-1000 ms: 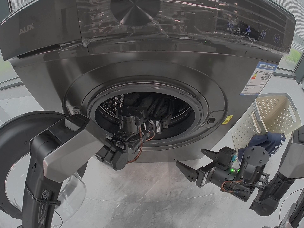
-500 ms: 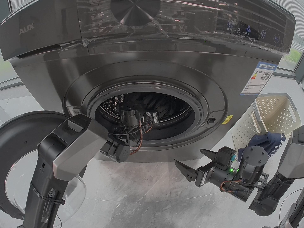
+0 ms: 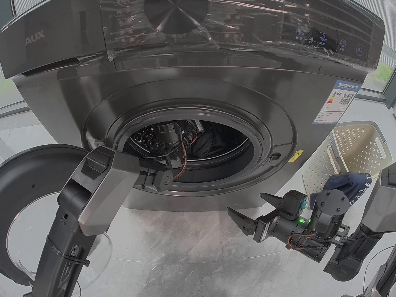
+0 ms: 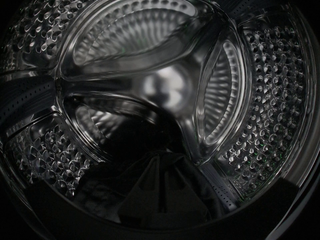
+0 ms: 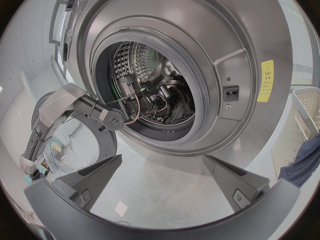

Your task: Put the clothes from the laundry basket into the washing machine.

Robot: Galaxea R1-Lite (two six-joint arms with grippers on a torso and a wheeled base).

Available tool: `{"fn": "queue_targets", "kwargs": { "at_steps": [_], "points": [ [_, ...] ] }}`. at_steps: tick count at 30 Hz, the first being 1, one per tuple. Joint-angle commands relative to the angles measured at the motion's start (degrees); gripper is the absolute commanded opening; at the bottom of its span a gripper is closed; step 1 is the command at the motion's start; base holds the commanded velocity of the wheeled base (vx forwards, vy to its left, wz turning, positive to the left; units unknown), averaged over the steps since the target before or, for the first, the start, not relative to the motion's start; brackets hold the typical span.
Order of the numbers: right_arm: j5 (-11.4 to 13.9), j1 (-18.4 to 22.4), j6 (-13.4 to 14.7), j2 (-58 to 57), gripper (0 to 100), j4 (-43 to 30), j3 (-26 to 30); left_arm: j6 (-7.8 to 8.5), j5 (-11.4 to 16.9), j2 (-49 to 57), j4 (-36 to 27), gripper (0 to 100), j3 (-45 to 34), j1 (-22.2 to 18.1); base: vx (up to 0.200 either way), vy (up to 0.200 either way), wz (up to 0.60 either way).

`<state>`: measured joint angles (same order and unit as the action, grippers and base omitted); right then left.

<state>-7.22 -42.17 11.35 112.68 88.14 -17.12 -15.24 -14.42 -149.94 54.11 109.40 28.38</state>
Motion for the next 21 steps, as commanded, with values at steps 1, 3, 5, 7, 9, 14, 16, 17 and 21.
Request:
{"fn": "queue_targets", "kwargs": {
  "at_steps": [1, 3, 5, 7, 9, 14, 16, 17, 21],
  "points": [
    [0.0, 0.0, 0.0, 0.2, 100, 0.0, 0.0, 0.12, -0.3, -1.9, 0.2, 0, 0.8, -0.3, 0.0, 0.0, 0.0],
    [0.0, 0.0, 0.0, 0.3, 100, 0.0, 0.0, 0.12, -0.3, -1.8, 0.4, 0, 0.4, -0.2, 0.0, 0.0, 0.0],
    [0.0, 0.0, 0.0, 0.3, 100, 0.0, 0.0, 0.03, -0.3, -1.5, 0.5, 100, 0.0, 0.1, 0.0, 0.0, 0.0],
    [0.0, 0.0, 0.0, 0.2, 100, 0.0, 0.0, -0.05, -0.4, -0.6, 0.7, 100, -1.9, 0.4, 0.0, 0.0, 0.0],
    [0.0, 0.1, 0.0, 0.2, 100, 0.0, 0.0, 0.21, -0.5, 3.6, 0.7, 100, -8.5, 1.2, 0.0, 0.0, 0.0],
    [0.2, 0.2, -0.1, 0.0, 100, 0.0, 0.2, 1.18, 2.1, 13.5, 1.2, 100, -25.7, 4.3, 0.0, 0.0, 0.0],
    [0.2, 0.2, -0.2, 0.0, 100, 0.0, 0.3, 3.55, 2.5, 15.4, 2.7, 100, -31.0, 5.4, 0.0, 0.0, 0.0],
    [0.2, 0.2, -0.2, -0.1, 100, 0.0, 0.8, 5.92, 2.8, 16.6, 5.2, 100, -34.7, 5.6, 0.0, 0.0, 0.0],
    [0.2, 0.2, -0.1, -0.4, 100, -0.1, 1.1, 8.91, 2.9, 18.5, 13.5, 100, -42.0, 6.8, 0.0, 0.0, 0.0]
  ]
}}
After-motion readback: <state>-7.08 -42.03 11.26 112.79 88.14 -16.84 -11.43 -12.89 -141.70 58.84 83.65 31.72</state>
